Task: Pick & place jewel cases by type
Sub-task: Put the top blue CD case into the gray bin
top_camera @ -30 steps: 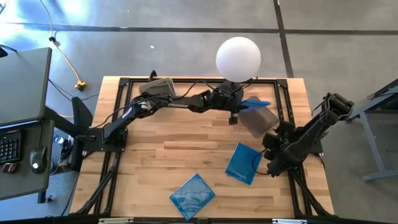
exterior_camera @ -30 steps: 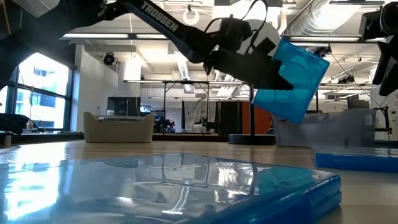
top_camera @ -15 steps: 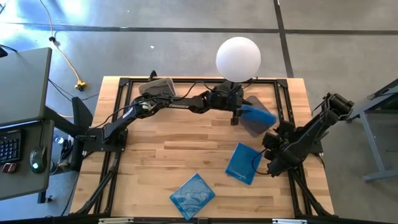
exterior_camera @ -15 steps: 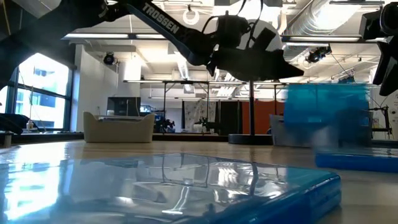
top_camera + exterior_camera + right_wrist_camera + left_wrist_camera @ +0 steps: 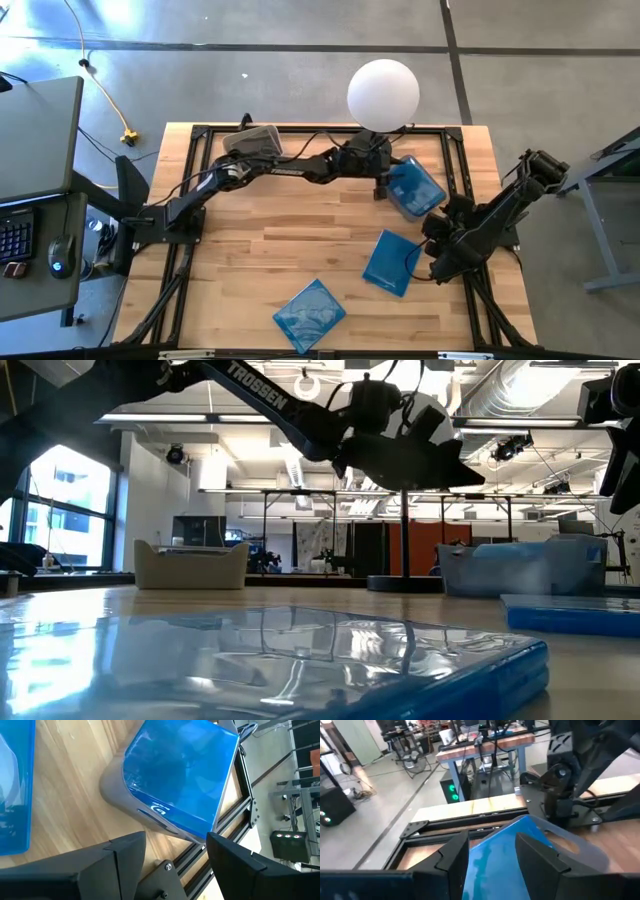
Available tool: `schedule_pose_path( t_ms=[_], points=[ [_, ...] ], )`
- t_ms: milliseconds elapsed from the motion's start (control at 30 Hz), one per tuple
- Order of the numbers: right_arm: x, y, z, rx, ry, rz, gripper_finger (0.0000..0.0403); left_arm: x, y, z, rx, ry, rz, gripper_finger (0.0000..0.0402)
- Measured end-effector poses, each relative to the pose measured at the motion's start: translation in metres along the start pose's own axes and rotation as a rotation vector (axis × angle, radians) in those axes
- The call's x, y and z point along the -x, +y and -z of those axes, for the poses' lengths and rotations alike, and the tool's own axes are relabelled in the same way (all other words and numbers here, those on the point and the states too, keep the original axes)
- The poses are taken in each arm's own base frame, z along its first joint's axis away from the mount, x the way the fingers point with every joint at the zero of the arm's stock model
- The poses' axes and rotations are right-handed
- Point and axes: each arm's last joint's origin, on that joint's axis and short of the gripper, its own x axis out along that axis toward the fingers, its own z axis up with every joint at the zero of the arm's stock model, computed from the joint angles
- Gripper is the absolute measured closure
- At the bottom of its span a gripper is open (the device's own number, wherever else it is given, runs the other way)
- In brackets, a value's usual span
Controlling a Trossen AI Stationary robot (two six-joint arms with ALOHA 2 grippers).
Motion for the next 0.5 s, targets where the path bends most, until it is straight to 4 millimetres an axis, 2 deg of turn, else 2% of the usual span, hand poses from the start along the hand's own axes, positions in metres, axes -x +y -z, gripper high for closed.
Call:
schedule_pose_path(
  t_ms=[100, 233, 367, 500],
  points=[
    [0.000, 0.000, 0.000, -0.002, -0.007, 0.001, 0.0199, 0.012, -0.002, -0.021, 0.005, 0.050, 0.032, 0.0243],
    [0.000, 0.002, -0.002, -0.006, -0.058, -0.002, 0.0199, 0.043, -0.003, -0.062, 0.017, 0.163, 0.083, 0.0243],
    [0.001, 0.008, -0.006, 0.072, -0.136, -0.038, 0.0199, 0.086, -0.005, -0.095, 0.037, 0.331, 0.138, 0.0243],
    [0.003, 0.020, -0.013, 0.111, -0.246, -0.107, 0.0199, 0.138, -0.004, -0.121, 0.131, 0.522, 0.168, 0.0243]
  ],
)
